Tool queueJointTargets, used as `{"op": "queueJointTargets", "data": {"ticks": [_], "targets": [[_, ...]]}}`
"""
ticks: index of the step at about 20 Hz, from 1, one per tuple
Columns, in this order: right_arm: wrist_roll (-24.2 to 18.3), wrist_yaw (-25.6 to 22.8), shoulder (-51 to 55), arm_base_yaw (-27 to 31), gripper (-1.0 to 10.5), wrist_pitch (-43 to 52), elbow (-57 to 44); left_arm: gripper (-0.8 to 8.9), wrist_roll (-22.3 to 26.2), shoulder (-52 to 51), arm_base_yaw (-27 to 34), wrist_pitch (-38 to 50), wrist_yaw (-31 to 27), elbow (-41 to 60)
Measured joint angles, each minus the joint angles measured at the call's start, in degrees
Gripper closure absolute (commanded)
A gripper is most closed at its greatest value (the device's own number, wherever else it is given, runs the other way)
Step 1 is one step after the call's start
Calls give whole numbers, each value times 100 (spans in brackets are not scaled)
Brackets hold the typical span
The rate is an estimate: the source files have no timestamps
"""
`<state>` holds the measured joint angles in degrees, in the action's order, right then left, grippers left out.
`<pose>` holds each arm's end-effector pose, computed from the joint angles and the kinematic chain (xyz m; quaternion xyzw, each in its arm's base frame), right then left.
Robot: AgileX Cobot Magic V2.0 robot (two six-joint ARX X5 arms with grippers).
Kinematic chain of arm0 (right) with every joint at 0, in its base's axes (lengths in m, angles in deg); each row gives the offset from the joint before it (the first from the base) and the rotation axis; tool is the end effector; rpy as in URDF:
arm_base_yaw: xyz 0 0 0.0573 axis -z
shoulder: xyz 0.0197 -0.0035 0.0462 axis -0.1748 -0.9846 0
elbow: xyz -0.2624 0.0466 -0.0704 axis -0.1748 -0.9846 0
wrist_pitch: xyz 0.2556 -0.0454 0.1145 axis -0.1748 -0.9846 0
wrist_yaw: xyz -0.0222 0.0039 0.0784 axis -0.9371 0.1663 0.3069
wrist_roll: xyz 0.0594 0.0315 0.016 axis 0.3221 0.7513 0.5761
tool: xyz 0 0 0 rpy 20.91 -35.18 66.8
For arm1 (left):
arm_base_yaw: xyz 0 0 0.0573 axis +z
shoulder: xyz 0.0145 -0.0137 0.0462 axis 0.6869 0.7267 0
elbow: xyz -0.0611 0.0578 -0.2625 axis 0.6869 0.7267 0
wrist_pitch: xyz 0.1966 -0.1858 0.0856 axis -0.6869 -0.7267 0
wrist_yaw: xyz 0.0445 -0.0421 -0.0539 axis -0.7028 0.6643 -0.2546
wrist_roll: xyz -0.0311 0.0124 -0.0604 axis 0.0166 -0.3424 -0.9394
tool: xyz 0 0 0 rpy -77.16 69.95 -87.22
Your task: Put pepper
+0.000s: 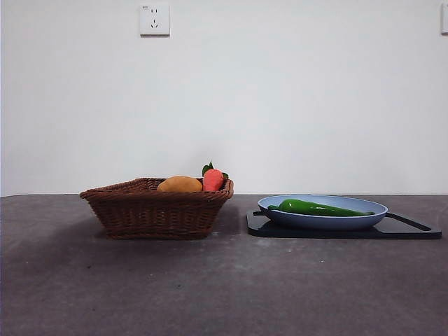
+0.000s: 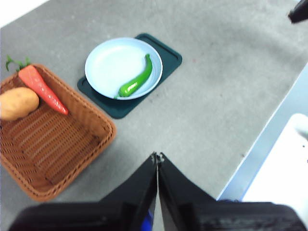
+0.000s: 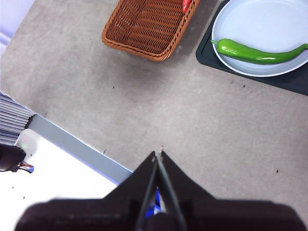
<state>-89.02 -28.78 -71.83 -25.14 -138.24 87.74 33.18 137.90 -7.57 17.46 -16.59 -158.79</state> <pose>0.1510 0.0625 0.4275 0.0317 0.4225 0.3032 0.8535 0.1433 -0.1725 0.4593 0.1286 0.2887 -0.3818 0.8685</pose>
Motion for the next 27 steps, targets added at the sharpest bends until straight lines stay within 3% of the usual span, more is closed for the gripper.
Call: {"op": "queueJointTargets", "data": {"ticks": [5, 8, 16, 19, 22, 27], "targets": [[20, 0, 0, 0, 936, 0, 0, 805, 57, 0, 2, 317, -24, 0], [22, 0, 0, 0, 936, 0, 0, 805, 376, -63, 267, 885, -520, 0], [31, -2, 0, 0, 936, 0, 0, 805, 743, -1670, 2990, 2507, -144, 238], [35, -4, 0, 0, 936, 0, 0, 805, 796, -2402, 3842, 3432, -146, 1134], [35, -4, 0, 0, 936, 0, 0, 805, 901, -3246, 4476, 4933, -151, 2719], [35, -4, 0, 0, 936, 0, 0, 805, 798, -4301, 4990, 6883, -149, 5359]]}}
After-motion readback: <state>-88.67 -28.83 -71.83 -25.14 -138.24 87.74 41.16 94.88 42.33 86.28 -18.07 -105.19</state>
